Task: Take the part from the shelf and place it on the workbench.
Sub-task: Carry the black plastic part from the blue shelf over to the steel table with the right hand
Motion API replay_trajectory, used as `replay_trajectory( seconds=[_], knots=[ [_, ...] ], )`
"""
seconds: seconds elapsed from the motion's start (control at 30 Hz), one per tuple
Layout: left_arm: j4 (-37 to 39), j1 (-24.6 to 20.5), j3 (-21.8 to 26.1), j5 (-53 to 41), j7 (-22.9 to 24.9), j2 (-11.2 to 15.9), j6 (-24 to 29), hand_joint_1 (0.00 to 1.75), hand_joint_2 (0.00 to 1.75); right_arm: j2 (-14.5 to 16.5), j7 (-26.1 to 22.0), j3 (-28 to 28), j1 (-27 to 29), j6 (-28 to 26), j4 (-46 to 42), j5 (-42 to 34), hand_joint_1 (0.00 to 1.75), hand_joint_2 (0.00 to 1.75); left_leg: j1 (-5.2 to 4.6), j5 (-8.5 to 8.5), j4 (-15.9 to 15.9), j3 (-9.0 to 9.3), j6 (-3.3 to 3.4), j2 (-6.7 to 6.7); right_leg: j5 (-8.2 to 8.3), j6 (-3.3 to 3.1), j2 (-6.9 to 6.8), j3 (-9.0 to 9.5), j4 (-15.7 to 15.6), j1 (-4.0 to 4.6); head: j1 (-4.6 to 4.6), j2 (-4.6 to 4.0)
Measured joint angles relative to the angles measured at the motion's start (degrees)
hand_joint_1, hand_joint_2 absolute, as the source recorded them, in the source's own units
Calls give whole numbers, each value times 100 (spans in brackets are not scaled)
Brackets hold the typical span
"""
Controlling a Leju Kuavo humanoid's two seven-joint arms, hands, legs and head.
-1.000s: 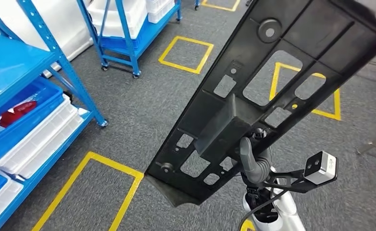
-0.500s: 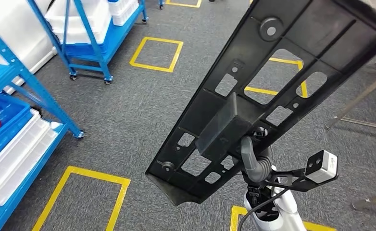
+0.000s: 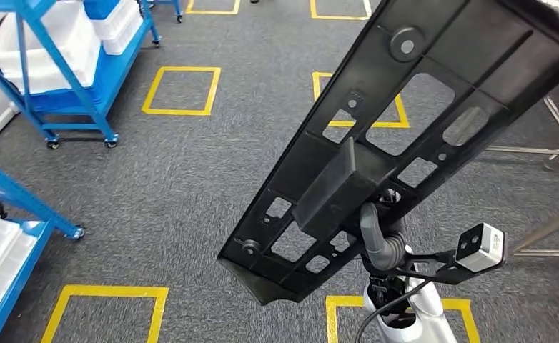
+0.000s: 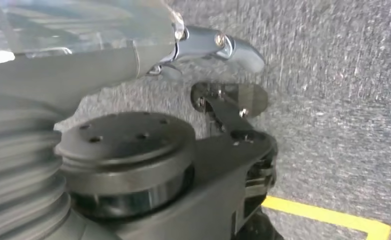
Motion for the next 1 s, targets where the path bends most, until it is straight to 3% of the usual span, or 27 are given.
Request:
replay_trajectory(
  seconds=[0.03, 0.1, 0.17, 0.23, 0.3, 0.33, 0.37, 0.43, 0.5, 0.53, 0.6, 0.67, 0.73, 0.8, 0.83, 0.87, 0.9, 0.97, 1.0],
  knots=[
    [0, 2, 0, 8, -7, 2, 0, 0, 175, 1, 0, 0, 7, 8, 1, -1, 175, 175, -7, -16, -58, 24, 26, -32, 12, 45, 62, -24, 0, -11, 1, -1],
    [0, -7, 1, 14, -19, 1, 1, 0, 175, 0, 0, 0, 28, 14, 1, -2, 175, 175, -6, 16, -108, 45, 96, 83, 36, 125, 119, -58, -11, -30, 1, -1],
    [0, -18, 2, 16, -29, -1, 2, 0, 175, -1, 1, 1, 27, 21, 1, -3, 175, 175, 5, 56, -161, 66, 173, 222, -110, 182, -161, -172, 213, -14, 2, -1],
    [0, -5, 2, 17, -35, -2, 2, 0, 175, -1, 0, 1, 14, 31, 5, -4, 175, 175, -19, 60, -176, 69, 216, 376, -477, 228, -511, -493, 889, -17, 2, -1],
    [0, 16, 2, 18, -35, -1, 2, 0, 175, -3, -1, 1, 18, 41, 21, -5, 175, 175, -38, 49, -173, 66, 227, 538, -723, 265, -593, -808, 1547, -41, 2, -1],
    [0, 18, 2, 19, -35, -1, 2, 0, 175, -4, 0, 1, 23, 45, 31, -5, 175, 175, -42, 42, -172, 67, 225, 618, -692, 272, -608, -827, 1601, -49, 2, 0],
    [0, 15, 2, 19, -35, -1, 2, 0, 175, -5, 1, 1, 26, 49, 38, -5, 175, 175, -44, 33, -171, 74, 217, 692, -565, 271, -634, -721, 1419, -51, 2, -1],
    [0, 5, 2, 26, -35, -4, 2, 0, 175, -5, 0, 1, 21, 58, 44, -5, 175, 175, -53, 6, -170, 103, 189, 821, -233, 231, -840, -263, 596, -26, 2, -1],
    [0, 1, 2, 33, -36, -5, 2, 0, 175, -4, -2, 1, 7, 73, 44, -6, 175, 175, -77, -28, -166, 132, 138, 923, -84, 152, -1027, 42, 28, 27, 2, -1],
    [0, 1, 2, 36, -37, -5, 2, 0, 175, -4, -2, 1, 2, 79, 45, -7, 175, 175, -85, -41, -167, 144, 107, 971, -91, 114, -1042, 69, -44, 53, 2, -1],
    [0, -9, 2, 42, -38, -7, 2, 0, 175, -4, -2, 1, -5, 87, 45, -9, 175, 175, -81, -69, -172, 166, 42, 1056, -68, 49, -898, 63, -64, 52, 2, 0],
    [0, -29, 2, 50, -40, -8, 2, 0, 175, -4, -3, 2, -29, 92, 45, -10, 175, 175, -58, -209, 0, 119, -15, 877, -36, -19, -770, 82, -114, 20, 2, -1],
    [0, -25, 2, 57, -43, -8, 2, 0, 175, -1, -3, 1, -63, 95, 48, -12, 175, 175, -35, -556, 645, -165, -53, 559, -22, -70, -646, 96, -136, 6, 2, -1],
    [0, 4, 2, 66, -44, -5, 2, 0, 175, 1, 1, 0, -75, 94, 60, -16, 175, 175, -30, -826, 1380, -535, -76, 447, -23, -89, -491, 99, -131, 11, 2, -1],
    [0, 13, 2, 68, -44, -4, 2, 0, 175, 1, 5, 0, -75, 93, 68, -19, 175, 175, -27, -806, 1511, -622, -82, 437, -24, -89, -408, 104, -126, 13, 2, -1],
    [0, 17, 2, 69, -44, -4, 2, 0, 175, 1, 10, 0, -74, 90, 75, -22, 175, 175, -22, -668, 1416, -605, -82, 427, -27, -84, -322, 110, -119, 12, 2, -1],
    [0, 15, 2, 69, -45, -3, 2, 0, 175, 2, 14, 0, -76, 86, 80, -24, 175, 175, -12, -444, 1115, -491, -80, 383, -34, -74, -238, 118, -107, 8, 2, -1],
    [0, 14, 2, 68, -46, 4, 2, 0, 175, 2, 19, 0, -88, 77, 81, -27, 175, 175, 21, -59, 342, -180, -58, 118, -58, -33, -78, 109, -61, 2, 2, -1],
    [0, 16, 2, 67, -44, 10, 2, 0, 175, 3, 22, 0, -97, 73, 81, -29, 175, 175, 31, 23, 88, -76, -39, -1, -60, 0, -10, 86, -39, -3, 1, -1]
  ],
)
